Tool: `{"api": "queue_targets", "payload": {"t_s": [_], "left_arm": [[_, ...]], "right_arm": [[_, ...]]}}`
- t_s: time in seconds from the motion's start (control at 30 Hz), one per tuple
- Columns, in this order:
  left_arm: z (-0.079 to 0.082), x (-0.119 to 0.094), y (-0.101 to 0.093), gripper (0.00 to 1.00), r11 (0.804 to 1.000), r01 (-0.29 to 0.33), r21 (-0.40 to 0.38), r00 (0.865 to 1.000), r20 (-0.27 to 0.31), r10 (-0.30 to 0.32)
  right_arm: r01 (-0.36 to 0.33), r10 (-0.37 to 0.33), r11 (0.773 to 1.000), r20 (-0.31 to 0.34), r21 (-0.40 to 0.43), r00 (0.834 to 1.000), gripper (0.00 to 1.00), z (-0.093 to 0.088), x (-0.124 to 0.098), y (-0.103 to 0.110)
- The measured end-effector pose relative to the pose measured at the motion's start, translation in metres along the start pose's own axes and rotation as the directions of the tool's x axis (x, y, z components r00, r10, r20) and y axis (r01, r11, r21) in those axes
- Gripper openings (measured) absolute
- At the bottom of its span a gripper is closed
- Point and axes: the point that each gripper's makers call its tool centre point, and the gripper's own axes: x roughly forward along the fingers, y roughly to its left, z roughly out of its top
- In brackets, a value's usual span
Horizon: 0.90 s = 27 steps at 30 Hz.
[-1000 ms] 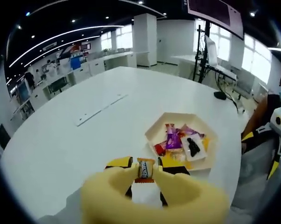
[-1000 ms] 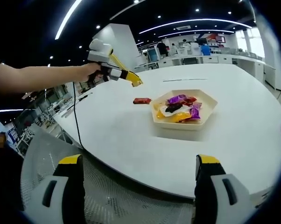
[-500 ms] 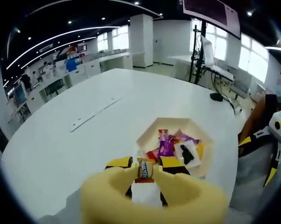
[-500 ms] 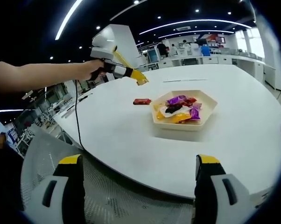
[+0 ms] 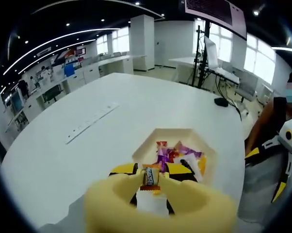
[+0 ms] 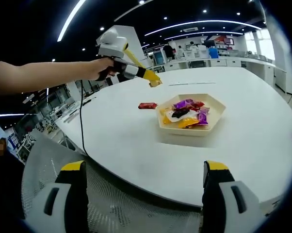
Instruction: Place the target food into the container with the food tongs after gripping and lifting it, then release it inside without dropping or visibly crushing the food.
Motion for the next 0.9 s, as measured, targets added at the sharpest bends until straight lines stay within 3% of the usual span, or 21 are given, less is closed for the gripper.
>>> {"api": "queue_targets", "payload": {"t_s": [0.9], "left_arm": [[0.027,0.028,-0.043,0.18,0.996,0.08,0.036,0.996,0.026,-0.081]], "right_arm": [[0.002,-0.002,1.0,-0.001,0.001,1.0,1.0,0.0,0.0,0.0]]}}
